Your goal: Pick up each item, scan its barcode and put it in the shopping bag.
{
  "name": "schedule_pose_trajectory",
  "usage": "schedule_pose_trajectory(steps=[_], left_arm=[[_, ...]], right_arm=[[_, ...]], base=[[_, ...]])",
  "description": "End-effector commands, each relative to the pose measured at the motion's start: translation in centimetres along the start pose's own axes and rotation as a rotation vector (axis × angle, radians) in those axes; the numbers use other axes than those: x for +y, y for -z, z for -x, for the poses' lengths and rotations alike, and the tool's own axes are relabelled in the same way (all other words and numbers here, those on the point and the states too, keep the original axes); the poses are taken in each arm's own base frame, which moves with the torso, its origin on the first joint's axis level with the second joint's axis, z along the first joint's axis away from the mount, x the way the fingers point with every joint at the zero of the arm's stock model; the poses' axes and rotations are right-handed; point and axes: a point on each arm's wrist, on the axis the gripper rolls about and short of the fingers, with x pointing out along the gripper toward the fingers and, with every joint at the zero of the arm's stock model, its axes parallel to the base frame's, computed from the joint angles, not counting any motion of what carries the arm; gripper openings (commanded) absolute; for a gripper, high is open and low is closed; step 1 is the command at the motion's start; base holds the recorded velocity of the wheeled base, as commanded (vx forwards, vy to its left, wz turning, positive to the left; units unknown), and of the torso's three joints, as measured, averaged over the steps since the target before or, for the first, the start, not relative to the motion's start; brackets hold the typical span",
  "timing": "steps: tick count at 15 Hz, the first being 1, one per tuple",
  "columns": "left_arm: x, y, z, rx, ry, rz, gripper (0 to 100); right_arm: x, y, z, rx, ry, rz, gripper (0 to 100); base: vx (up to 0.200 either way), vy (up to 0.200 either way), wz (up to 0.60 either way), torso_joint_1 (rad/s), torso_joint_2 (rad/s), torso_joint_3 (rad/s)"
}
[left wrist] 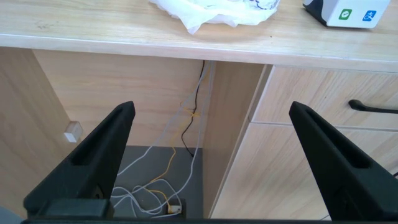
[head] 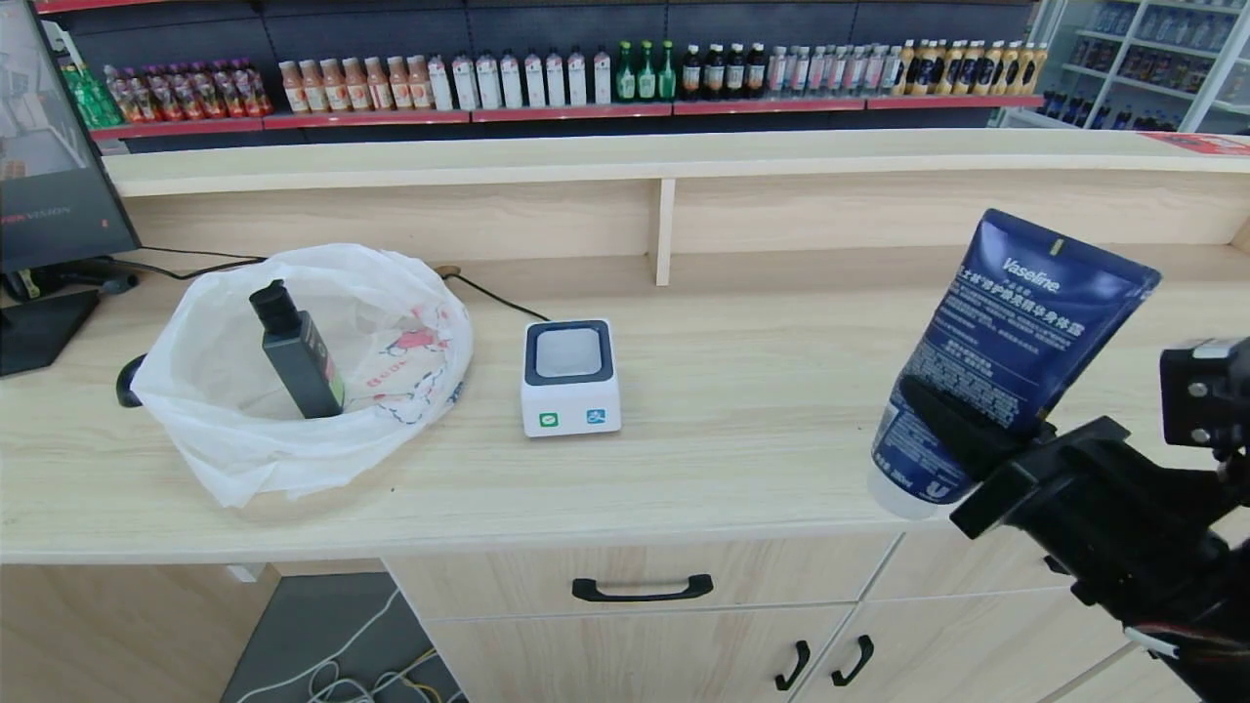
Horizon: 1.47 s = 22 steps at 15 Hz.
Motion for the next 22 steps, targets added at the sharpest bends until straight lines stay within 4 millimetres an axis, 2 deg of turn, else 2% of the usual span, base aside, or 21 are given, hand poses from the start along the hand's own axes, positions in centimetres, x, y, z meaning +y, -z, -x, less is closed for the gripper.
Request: schedule_pose_trajectory(steps=[1, 7, 11, 14, 16, 22], left_arm=[[0.0, 0.0, 0.0, 0.000, -0.001, -0.001, 100], [0.0, 0.0, 0.0, 0.000, -0.001, 0.001, 100], [0.0, 0.0, 0.0, 0.000, -0.001, 0.001, 100], [0.0, 0.0, 0.0, 0.000, -0.001, 0.001, 100], [0.0, 0.0, 0.0, 0.000, -0.001, 0.001, 100], [0.0, 0.0, 0.0, 0.000, -0.001, 0.001, 100]], right_arm=[[0.6, -0.6, 2.2, -0.009, -0.133, -0.038, 0], [1.2, -1.6, 2.6, -0.017, -0.391, -0.206, 0], [3.1, -2.6, 2.0, -0.021, -0.520, -0.377, 0], [3.8, -3.4, 1.1, -0.033, -0.557, -0.473, 0], [4.9, -4.9, 0.4, -0.068, -0.620, -0.566, 0], [6.7, -5.7, 0.0, -0.063, -0.709, -0.655, 0]], base=[[0.000, 0.000, 0.00, 0.000, 0.00, 0.000], [0.000, 0.000, 0.00, 0.000, 0.00, 0.000], [0.000, 0.000, 0.00, 0.000, 0.00, 0.000], [0.000, 0.000, 0.00, 0.000, 0.00, 0.000], [0.000, 0.000, 0.00, 0.000, 0.00, 0.000], [0.000, 0.000, 0.00, 0.000, 0.00, 0.000]])
